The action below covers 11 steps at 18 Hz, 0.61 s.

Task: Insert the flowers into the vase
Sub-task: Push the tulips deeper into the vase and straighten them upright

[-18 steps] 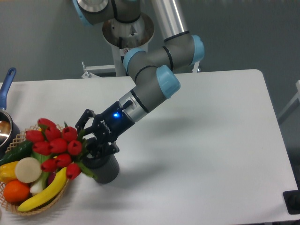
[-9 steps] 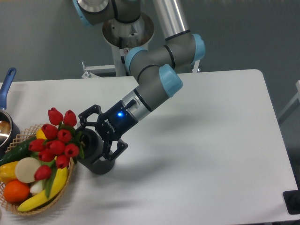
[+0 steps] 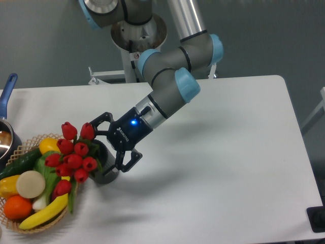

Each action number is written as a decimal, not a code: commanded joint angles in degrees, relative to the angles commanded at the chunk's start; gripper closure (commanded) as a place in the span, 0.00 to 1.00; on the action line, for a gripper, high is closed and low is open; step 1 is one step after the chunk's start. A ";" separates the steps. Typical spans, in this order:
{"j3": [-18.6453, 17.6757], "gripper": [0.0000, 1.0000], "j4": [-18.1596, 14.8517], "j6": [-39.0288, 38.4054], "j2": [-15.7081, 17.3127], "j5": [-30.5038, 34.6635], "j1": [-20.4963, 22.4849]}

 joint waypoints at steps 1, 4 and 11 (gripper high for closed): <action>-0.53 0.00 0.00 0.00 0.61 0.00 0.18; -3.42 0.00 -0.09 -0.17 4.21 0.09 0.71; -8.88 0.00 -0.18 -0.26 10.37 2.11 0.18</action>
